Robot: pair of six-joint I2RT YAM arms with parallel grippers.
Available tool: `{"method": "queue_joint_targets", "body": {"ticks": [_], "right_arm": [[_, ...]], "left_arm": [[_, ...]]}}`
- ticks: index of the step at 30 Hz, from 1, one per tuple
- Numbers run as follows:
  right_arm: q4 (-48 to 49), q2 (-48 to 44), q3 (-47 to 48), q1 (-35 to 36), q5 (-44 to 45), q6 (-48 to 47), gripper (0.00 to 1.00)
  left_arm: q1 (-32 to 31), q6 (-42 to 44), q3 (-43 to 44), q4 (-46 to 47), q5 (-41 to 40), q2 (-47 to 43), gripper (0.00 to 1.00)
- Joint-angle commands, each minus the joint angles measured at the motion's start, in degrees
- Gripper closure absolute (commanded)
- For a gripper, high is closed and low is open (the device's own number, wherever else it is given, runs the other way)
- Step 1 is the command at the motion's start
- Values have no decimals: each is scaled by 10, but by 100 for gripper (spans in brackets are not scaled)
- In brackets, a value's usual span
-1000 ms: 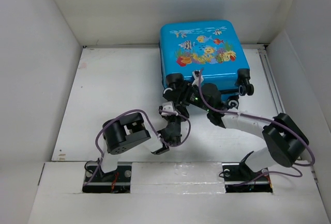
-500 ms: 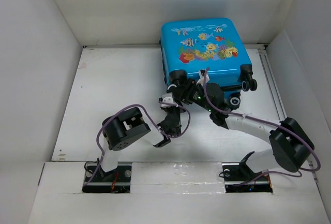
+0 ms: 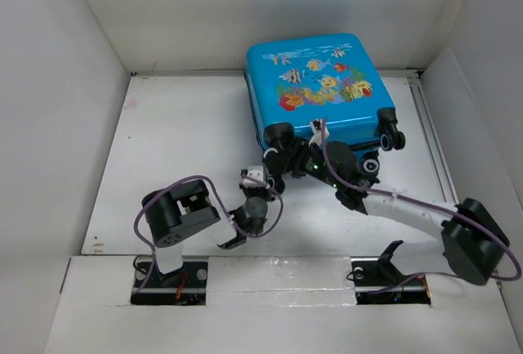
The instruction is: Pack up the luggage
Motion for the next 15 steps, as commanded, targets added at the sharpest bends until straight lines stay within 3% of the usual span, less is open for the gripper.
{"method": "queue_joint_targets", "body": {"ticks": [1,4,6,7,8,10,15], "right_arm": [[132,-121,-16,55,-124,-106,100],[7,-189,-51,50,-42,-164,100],[-93,-244,-69,40,17,-190,100],[-116,-262,-81,33,48,-199,100],[-142,-282,-102,14,64,-199,100],[-198,-341,-123,-10,86,-210,100],[-260,-409,-144,-104,112,-232,100]], "left_arm": [[-32,-24,-107,353,-12,-40,100],[-68,-85,-168,303,-40,-118,100],[-75,-124,-197,171,-40,-178,99],[-82,-155,-198,100,-33,-250,97],[-82,-248,-176,-89,-23,-287,94],[-76,-308,-141,-232,-13,-339,92],[-81,-296,-116,-286,66,-406,77]]}}
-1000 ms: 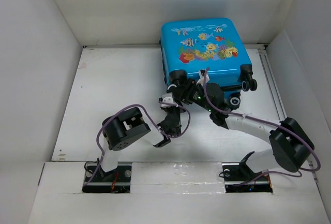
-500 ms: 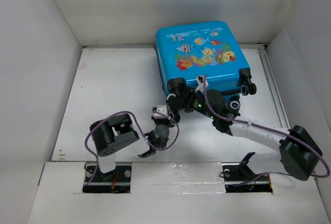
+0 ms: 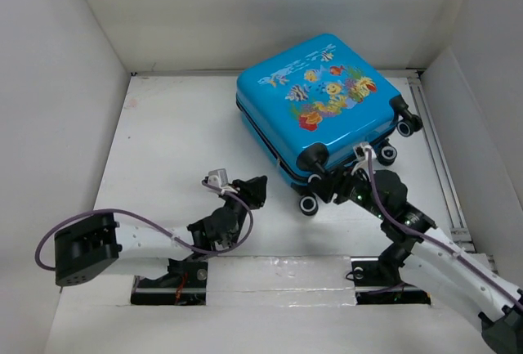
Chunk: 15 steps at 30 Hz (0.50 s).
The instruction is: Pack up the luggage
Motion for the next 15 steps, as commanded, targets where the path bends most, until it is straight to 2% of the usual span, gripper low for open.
{"method": "queue_joint_targets", "body": {"ticks": [1,5,6,7,8,11,15], "right_arm": [[22,-22,15,-66,79,-47,100],[10,18,27,-118,79,-72,100],[10,24,34,-127,87,-79,96],[10,24,34,-142,87,-79,84],[10,24,34,-149,87,-90,51],[3,2,29,-154,71,-106,22],[25,-92,-34,-154,18,-120,20]], "left_arm": [[-5,-65,25,-119,64,-27,74],[-5,-57,32,-126,133,-45,73],[-5,-57,26,-126,148,-54,71],[-5,-57,26,-126,154,-54,71],[-5,-57,19,-132,154,-62,71],[-5,-44,19,-137,181,-87,65],[-5,-20,28,-162,195,-114,58]]}}
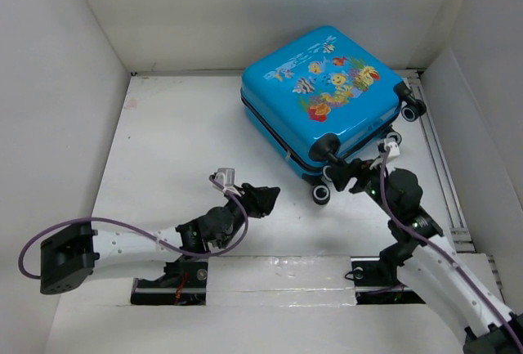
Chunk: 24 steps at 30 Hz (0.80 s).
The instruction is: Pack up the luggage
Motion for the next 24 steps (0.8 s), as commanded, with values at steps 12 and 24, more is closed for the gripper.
{"method": "queue_joint_targets", "body": {"ticks": [12,24], "right_arm": [[258,-180,-204,-6,8,-2,92],[486,77,-188,-6,-23,-95,60]], "left_arm": [[30,109,161,-132,119,24,33],[90,125,158,-89,213,53,35]]}}
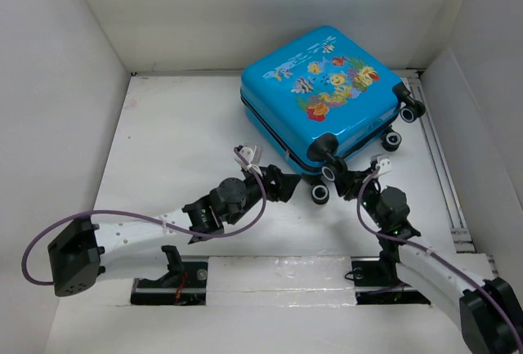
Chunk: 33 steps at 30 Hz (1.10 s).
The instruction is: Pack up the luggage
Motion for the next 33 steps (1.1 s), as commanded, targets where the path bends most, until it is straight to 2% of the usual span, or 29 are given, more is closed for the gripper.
{"method": "queue_joint_targets", "body": {"ticks": [1,4,7,13,14,19,24,27,33], "right_arm": [[109,34,31,1,-37,-37,60],[160,50,9,1,-37,-31,62],[145,62,15,1,-44,-37,62],[207,139,28,1,-57,-37,64],[223,151,28,1,-57,-37,69],[325,206,33,1,-68,-42,74],[404,232,27,1,-68,-42,87],[431,247,27,1,-68,-42,98],[454,261,19,1,-68,-25,100]], "left_arm": [[31,0,-18,40,61,-4,35],[36,-6,-31,48,68,-4,40],[36,-12,-31,54,75,-4,40],[36,-12,-31,54,80,8,41],[36,-12,-31,60,80,13,41],[36,-12,-31,65,80,13,42],[41,-12,-31,75,80,25,44],[41,-17,-31,81,80,36,44],[41,-27,-2,86,97,73,46]]}}
